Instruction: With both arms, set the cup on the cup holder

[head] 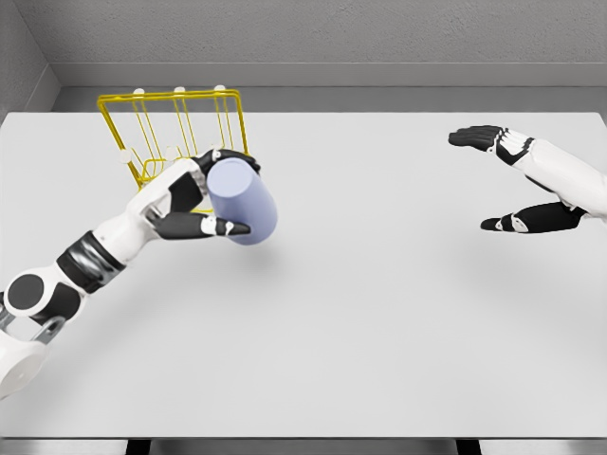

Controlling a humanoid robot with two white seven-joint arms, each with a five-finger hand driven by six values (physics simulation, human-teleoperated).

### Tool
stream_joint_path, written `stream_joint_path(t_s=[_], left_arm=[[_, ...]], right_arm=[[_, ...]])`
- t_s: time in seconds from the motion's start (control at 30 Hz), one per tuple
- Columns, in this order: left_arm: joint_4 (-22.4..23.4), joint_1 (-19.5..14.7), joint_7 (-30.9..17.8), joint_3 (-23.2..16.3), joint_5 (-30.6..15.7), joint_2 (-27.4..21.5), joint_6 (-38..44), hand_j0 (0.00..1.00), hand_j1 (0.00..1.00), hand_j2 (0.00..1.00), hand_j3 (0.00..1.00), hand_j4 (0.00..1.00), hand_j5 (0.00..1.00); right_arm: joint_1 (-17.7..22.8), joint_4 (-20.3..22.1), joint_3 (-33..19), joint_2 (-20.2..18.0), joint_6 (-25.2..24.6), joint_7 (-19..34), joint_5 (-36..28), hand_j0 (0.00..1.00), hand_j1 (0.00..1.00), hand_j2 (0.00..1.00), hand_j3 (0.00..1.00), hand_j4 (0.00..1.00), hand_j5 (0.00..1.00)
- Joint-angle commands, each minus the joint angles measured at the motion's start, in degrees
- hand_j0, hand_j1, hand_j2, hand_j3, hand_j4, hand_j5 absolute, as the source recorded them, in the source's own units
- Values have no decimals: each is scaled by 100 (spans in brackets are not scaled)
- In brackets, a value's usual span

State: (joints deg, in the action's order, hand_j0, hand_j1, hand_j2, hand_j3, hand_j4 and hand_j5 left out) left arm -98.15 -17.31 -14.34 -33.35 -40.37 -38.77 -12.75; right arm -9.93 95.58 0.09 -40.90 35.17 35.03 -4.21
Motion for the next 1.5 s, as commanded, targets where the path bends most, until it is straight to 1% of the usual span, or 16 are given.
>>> stream_joint_path(t_s=[0.0, 0.07, 0.17, 0.3, 0.53, 0.6, 0.8, 1.07, 1.4, 1.47], left_arm=[[-116, 0, 1, 101, -85, -166, 0, 65, 65, 65, 65, 65, 65], [-125, 0, 1, 197, -147, -263, 0, 65, 65, 65, 65, 65, 65], [-117, -88, 1, 276, -314, -360, 0, 65, 65, 65, 65, 65, 65], [-90, -114, 1, 426, -323, -404, 0, 65, 65, 65, 65, 65, 65], [-37, -132, 1, 558, -331, -448, 0, 65, 65, 65, 65, 65, 65], [7, -202, 10, 575, -331, -439, 0, 65, 65, 65, 65, 65, 65], [297, -387, 19, 575, -331, -377, 0, 65, 65, 65, 65, 65, 65], [393, -545, 19, 575, -331, -342, 18, 65, 65, 65, 65, 65, 65], [745, -826, 19, 522, -305, -35, 35, 65, 65, 65, 65, 65, 65], [797, -905, 19, 461, -305, 1, 35, 65, 65, 65, 65, 65, 65]], right_arm=[[0, -4, 0, -5, -17, -3, -45, 100, 100, 100, 100, 100, 100], [0, -4, 0, -5, -17, -3, -45, 100, 100, 100, 100, 100, 100], [0, -4, 0, -5, -17, -3, -45, 100, 100, 100, 100, 100, 100], [0, -4, 0, -5, -17, -3, -45, 100, 100, 100, 100, 100, 100], [0, -4, 0, 3, -17, -3, -45, 100, 100, 100, 100, 100, 100], [0, -4, 0, 3, -17, -3, -45, 100, 100, 100, 100, 100, 100], [0, -13, 0, 3, -17, -3, -45, 100, 100, 100, 100, 100, 100], [0, -13, 0, 3, -17, -3, -45, 100, 100, 100, 100, 100, 100], [0, -13, 0, 3, -17, -3, -36, 100, 100, 100, 100, 100, 100], [0, -22, 0, 3, -17, -3, -36, 100, 100, 100, 100, 100, 100]])
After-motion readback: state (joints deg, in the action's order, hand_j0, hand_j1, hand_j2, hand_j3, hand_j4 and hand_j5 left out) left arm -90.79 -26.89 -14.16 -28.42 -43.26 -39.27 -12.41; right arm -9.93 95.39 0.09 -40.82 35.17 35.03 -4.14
